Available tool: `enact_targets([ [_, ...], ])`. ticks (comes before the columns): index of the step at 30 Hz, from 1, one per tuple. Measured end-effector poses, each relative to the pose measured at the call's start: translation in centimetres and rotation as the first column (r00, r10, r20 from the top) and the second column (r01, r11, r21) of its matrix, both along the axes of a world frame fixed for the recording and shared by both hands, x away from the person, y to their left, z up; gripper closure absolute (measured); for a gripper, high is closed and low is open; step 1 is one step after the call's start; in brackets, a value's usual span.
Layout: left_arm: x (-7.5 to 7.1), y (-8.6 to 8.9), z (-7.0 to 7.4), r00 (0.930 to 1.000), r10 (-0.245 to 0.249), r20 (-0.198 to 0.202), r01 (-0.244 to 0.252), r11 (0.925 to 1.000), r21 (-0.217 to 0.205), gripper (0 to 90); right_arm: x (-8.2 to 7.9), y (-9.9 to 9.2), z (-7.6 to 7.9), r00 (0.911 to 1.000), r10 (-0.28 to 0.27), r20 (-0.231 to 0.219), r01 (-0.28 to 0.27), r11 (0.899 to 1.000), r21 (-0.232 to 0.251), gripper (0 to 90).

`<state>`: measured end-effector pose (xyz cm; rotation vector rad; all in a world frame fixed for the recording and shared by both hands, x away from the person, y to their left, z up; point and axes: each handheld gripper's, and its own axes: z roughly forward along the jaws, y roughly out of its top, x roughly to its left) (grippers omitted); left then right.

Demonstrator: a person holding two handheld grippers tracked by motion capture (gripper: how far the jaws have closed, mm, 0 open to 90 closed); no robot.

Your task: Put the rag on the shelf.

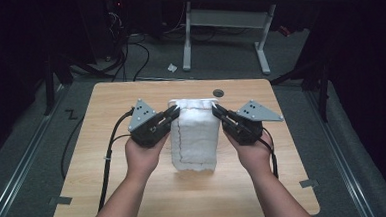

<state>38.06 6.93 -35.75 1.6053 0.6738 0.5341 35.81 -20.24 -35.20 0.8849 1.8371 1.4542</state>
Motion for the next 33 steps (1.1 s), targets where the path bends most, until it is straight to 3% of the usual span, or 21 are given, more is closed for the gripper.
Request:
enact_targets([
  [12, 1.2, 0.0, 3.2, 0.9980, 0.000, 0.063, 0.000, 1.0000, 0.001, 83.8, 0.9, -0.1, 2.8, 0.9988, -0.007, 0.049, 0.006, 1.000, 0.021, 86.0],
  [15, 1.8, 0.0, 3.7, 0.9975, -0.007, 0.070, 0.008, 0.9999, -0.012, 83.8, 1.6, -0.5, 3.2, 0.9993, -0.002, 0.037, 0.000, 0.998, 0.060, 86.2],
  [25, 3.8, -0.6, 3.8, 0.9966, 0.026, 0.078, -0.028, 0.9991, 0.030, 84.0, 4.0, -0.5, 3.4, 0.9987, -0.029, 0.040, 0.027, 0.997, 0.071, 86.2],
  [33, 5.6, -0.8, 3.5, 0.9980, 0.045, 0.044, -0.047, 0.9975, 0.052, 84.2, 6.5, -0.5, 3.6, 0.9994, -0.026, 0.024, 0.024, 0.997, 0.073, 86.3],
])
